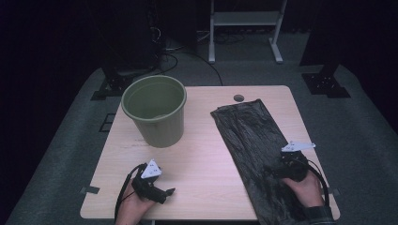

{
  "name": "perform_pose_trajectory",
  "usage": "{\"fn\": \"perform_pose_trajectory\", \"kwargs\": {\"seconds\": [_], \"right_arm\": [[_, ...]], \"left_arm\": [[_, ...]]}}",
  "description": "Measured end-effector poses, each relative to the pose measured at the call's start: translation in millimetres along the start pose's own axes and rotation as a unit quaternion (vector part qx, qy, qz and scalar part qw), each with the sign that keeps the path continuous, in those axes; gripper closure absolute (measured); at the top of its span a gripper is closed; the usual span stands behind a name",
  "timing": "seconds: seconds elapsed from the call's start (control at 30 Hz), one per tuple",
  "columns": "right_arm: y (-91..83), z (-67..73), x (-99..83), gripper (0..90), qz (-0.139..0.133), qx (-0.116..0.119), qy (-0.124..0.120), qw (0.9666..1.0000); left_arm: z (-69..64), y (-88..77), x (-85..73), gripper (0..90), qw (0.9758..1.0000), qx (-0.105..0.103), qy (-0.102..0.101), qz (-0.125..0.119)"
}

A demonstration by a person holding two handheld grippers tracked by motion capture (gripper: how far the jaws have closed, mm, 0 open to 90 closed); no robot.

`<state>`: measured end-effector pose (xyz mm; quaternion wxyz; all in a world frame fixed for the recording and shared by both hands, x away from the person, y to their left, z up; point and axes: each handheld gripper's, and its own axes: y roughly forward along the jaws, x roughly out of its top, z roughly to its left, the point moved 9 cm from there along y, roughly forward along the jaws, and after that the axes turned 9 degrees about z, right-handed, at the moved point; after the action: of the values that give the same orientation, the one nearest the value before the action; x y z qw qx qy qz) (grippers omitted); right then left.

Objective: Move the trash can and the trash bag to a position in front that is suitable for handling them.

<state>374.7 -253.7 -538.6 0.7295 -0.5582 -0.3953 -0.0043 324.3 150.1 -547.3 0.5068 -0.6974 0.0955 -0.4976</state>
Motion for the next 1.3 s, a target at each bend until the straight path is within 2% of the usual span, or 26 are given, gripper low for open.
{"fn": "perform_pose_trajectory", "kwargs": {"seconds": [0.13,0.27,0.4,0.53,0.77,0.97,1.17,1.3], "right_arm": [[4.6,2.3,-1.2,2.7,0.004,0.0,-0.005,1.0],[10.7,3.0,-4.6,2.0,0.015,-0.019,-0.022,0.9995],[10.3,3.5,-6.4,2.0,-0.007,-0.017,-0.024,0.9995],[10.4,4.1,-6.7,2.0,-0.008,-0.016,-0.025,0.9995],[10.5,4.0,-6.4,2.0,-0.008,-0.016,-0.026,0.9995],[10.6,4.0,-6.3,2.0,-0.008,-0.015,-0.025,0.9995],[10.6,4.0,-6.3,2.0,-0.008,-0.015,-0.025,0.9995],[10.6,4.0,-6.3,2.0,-0.008,-0.015,-0.025,0.9995]], "left_arm": [[0.0,0.0,0.0,0.0,1.0,0.0,0.0,0.0],[0.7,-0.6,-0.6,0.0,1.0,0.001,-0.001,0.001],[0.9,-2.9,-0.9,0.0,0.9999,-0.008,-0.008,-0.006],[1.8,-5.8,-0.2,0.0,0.9998,-0.012,-0.014,-0.01],[5.5,-17.3,6.3,0.0,0.9995,-0.01,-0.021,-0.022],[10.0,-25.7,12.5,0.0,0.9994,0.0,-0.018,-0.029],[18.2,-39.8,20.6,0.0,0.9985,0.008,-0.037,-0.038],[18.3,-51.3,32.8,0.0,0.9976,-0.003,-0.036,-0.058]]}}
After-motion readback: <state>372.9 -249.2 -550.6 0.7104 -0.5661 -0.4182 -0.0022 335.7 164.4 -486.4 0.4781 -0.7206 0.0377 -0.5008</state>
